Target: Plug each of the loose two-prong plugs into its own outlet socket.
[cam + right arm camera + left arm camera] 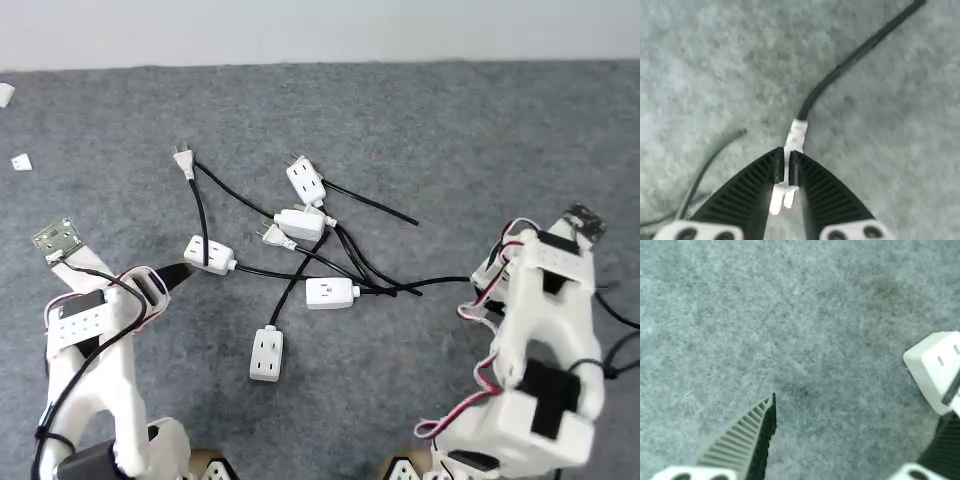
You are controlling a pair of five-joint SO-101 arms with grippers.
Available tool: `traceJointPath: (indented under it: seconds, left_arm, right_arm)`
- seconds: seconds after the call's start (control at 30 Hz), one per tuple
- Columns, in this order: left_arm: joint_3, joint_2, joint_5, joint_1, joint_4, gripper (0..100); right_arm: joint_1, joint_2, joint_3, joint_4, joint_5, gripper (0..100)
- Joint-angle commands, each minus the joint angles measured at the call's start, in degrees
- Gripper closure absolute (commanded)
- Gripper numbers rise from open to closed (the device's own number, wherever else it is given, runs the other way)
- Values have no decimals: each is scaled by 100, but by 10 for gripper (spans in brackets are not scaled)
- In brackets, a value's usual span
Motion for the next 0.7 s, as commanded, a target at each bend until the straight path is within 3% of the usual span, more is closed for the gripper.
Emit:
traceJointPath:
  seconds: [0.0,0.2,0.67]
  left_arm:
    - [22,9,-35,44,-141,544]
    - [31,9,-35,44,-149,544]
    - [31,9,-35,44,-149,544]
  right_arm:
    - [-198,374,-290,101,-18,990]
    - [-171,462,-703,242,-18,990]
    - [532,-2132,818,66,-70,986]
